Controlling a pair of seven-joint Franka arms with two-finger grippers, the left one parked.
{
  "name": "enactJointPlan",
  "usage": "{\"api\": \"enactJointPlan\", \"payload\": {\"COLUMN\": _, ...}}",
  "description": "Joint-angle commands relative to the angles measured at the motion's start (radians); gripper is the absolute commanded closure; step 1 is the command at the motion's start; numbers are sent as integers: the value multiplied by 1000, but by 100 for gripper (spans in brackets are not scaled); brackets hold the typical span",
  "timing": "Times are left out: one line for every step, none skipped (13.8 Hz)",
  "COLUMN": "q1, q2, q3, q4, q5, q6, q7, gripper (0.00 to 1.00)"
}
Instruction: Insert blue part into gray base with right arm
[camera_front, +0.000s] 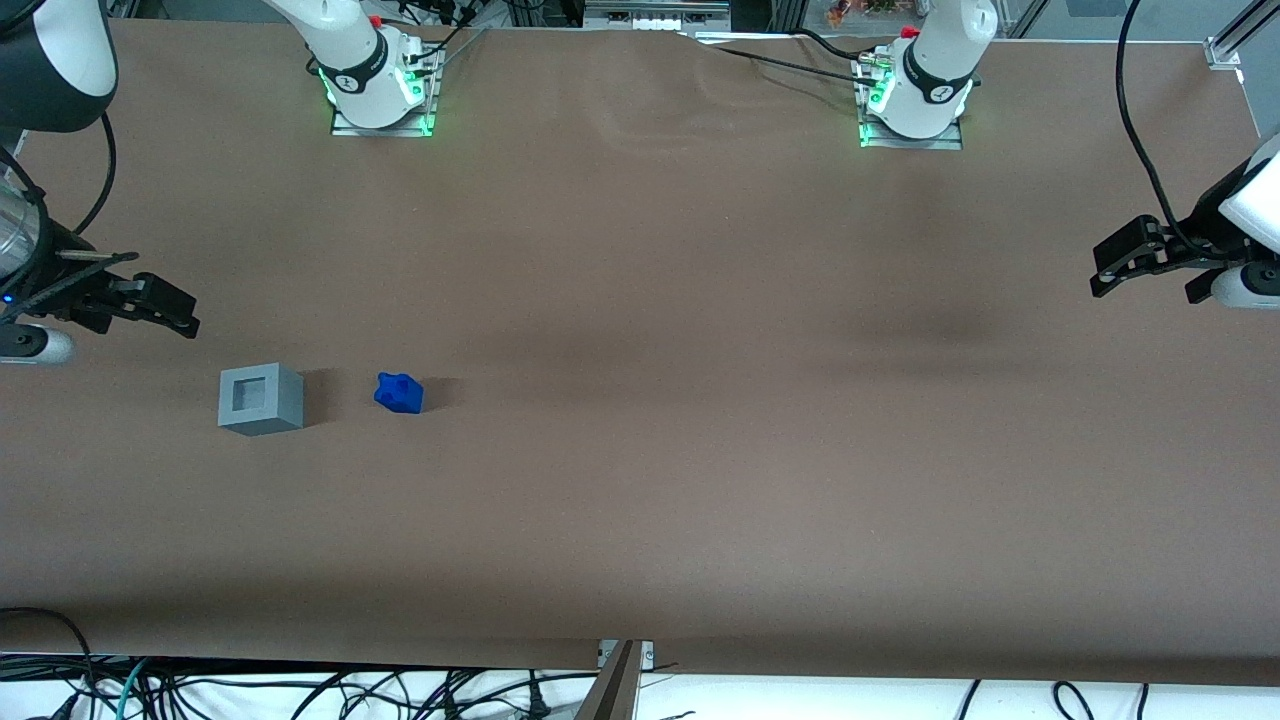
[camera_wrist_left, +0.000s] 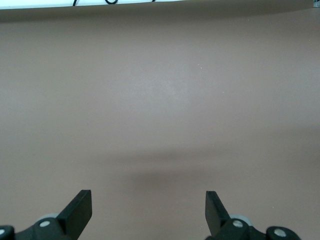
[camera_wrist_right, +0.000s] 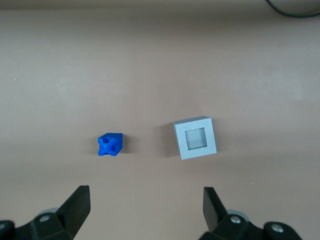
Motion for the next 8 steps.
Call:
{"api": "enactJointPlan", "payload": {"q1": 7, "q2": 34, "q3": 14, "q4": -13, "q5": -4, "q6": -5, "q7": -1, "gripper": 0}}
{"api": "enactJointPlan", "payload": {"q1": 31, "q2": 52, "q3": 14, "q4": -15, "q5": -7, "q6": -5, "q7": 8, "gripper": 0}}
{"api": "enactJointPlan", "payload": {"q1": 40, "q2": 70, "q3": 12, "q4": -15, "q5": -7, "q6": 1, "q7": 13, "gripper": 0}}
{"api": "enactJointPlan", "payload": {"q1": 47, "q2": 99, "q3": 14, "q4": -13, "q5": -5, "q6": 15, "q7": 14, "gripper": 0}}
{"api": "enactJointPlan", "payload": {"q1": 60, "q2": 135, "q3": 14, "q4": -13, "q5": -1, "q6": 41, "q7": 16, "gripper": 0}}
{"api": "enactJointPlan", "payload": {"q1": 76, "q2": 170, "q3": 14, "q4": -15, "q5": -1, "q6": 73, "q7": 16, "gripper": 0}}
{"api": "enactJointPlan", "payload": {"q1": 86, "q2": 205, "q3": 14, "q4": -15, "q5": 1, "q6": 96, "q7": 19, "gripper": 0}}
{"api": "enactJointPlan", "payload": {"q1": 96, "q2": 231, "q3": 14, "q4": -15, "q5": 1, "q6": 122, "q7": 37, "gripper": 0}}
